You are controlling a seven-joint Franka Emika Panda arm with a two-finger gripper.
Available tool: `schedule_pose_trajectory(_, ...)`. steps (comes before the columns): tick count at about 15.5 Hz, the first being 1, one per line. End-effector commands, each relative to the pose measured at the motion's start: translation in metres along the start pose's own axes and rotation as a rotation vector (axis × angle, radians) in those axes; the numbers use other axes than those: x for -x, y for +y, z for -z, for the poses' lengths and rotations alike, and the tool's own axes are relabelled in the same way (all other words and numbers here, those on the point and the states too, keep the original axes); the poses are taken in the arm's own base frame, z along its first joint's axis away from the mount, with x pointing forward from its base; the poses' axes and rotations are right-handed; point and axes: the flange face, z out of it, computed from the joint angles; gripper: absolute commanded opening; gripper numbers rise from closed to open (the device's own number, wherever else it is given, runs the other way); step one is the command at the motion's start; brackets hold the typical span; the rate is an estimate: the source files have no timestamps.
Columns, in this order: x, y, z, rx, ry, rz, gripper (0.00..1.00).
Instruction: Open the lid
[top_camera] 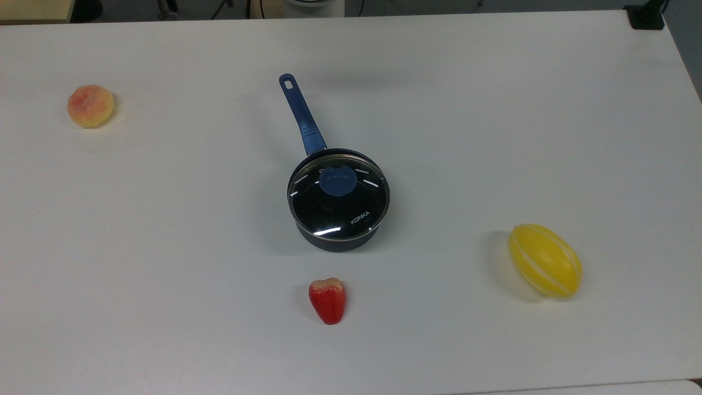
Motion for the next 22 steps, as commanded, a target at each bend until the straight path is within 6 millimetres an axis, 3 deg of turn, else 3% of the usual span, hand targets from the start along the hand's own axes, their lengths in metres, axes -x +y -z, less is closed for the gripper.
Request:
schedule_pose_trajectory(1, -0.009, -0.032, -0.021, -0.021, -0.017, 0.057, 1.00)
schedule_pose_trajectory(11, -0.065, -0.065, -0.061, 0.027, 0.156, -0.064, 1.00)
schedule_pose_trajectory(20, -0.100, -0.072, -0.129, 0.026, 0.212, -0.089, 1.00)
schedule_pose_trajectory(22, -0.107, -0.074, -0.152, 0.044, 0.214, -0.094, 1.00)
